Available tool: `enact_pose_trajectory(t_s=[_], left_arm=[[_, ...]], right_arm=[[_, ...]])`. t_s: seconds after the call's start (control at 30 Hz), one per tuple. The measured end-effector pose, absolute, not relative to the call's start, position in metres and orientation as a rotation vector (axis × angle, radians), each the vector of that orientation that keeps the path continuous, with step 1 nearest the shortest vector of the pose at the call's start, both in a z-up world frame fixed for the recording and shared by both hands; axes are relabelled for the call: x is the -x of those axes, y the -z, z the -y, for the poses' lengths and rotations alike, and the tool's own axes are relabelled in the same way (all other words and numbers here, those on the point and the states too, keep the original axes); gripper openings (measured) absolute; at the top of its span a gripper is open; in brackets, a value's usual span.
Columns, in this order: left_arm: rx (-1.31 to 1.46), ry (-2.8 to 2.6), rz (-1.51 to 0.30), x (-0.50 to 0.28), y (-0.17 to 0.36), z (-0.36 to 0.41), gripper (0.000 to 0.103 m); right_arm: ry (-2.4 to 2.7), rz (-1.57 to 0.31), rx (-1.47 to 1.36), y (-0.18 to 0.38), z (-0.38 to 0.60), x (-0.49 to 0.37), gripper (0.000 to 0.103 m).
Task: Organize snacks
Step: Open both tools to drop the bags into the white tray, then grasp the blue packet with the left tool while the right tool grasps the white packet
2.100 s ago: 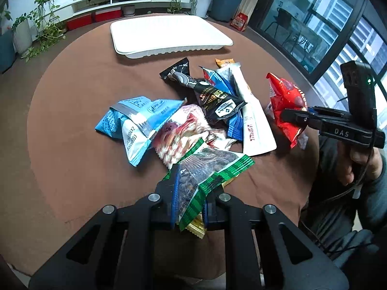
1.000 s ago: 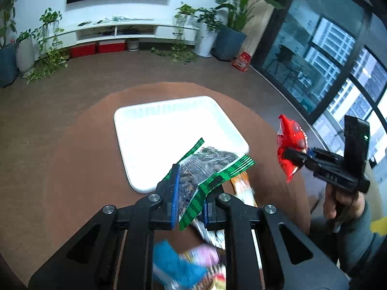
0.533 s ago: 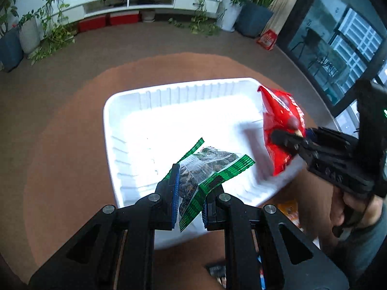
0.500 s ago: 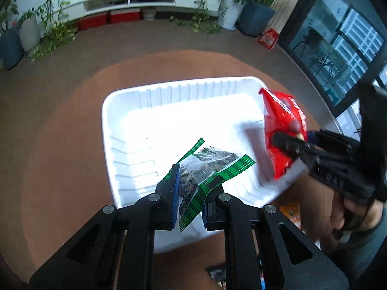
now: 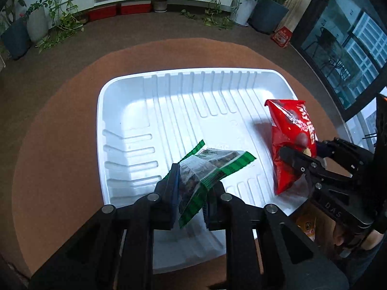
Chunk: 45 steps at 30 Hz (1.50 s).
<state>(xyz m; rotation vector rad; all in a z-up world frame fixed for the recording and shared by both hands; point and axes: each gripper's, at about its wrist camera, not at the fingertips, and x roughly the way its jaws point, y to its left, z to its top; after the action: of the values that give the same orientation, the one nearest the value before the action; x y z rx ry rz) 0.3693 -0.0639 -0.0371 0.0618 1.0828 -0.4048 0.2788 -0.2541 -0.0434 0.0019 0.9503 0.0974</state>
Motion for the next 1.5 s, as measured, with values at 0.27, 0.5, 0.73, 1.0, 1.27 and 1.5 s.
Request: enact_pose_trajectory(t_s=[0.27, 0.5, 0.73, 1.0, 1.27, 1.5], left_arm=[[-0.007, 0.394, -1.039, -0.363, 0.028, 0.057, 0.073], [0.015, 0.410, -0.929, -0.328, -0.017, 0.035, 0.103], [-0.092, 0.353, -0.696, -0.238, -0.073, -0.006, 0.103], [0.080, 0.264, -0.779, -0.139, -0.056, -0.081, 0.103], [0.124, 0.276, -0.915, -0.092, -0.011, -0.072, 0.102], [0.039, 0.181, -0.914, -0.091, 0.003, -0.039, 0.102]], right_arm=[[-0.103, -0.911, 0.012, 0.033, 0.250, -0.274, 0.067], [-0.113, -0.834, 0.017, 0.000, 0.257, -0.256, 0.082], [-0.187, -0.709, -0.089, -0.041, 0.282, -0.212, 0.101], [-0.224, -0.642, -0.266, -0.055, 0.308, -0.126, 0.102], [-0.162, -0.778, -0.270, -0.008, 0.304, -0.037, 0.090], [-0.126, -0.880, -0.039, 0.013, 0.265, -0.014, 0.082]])
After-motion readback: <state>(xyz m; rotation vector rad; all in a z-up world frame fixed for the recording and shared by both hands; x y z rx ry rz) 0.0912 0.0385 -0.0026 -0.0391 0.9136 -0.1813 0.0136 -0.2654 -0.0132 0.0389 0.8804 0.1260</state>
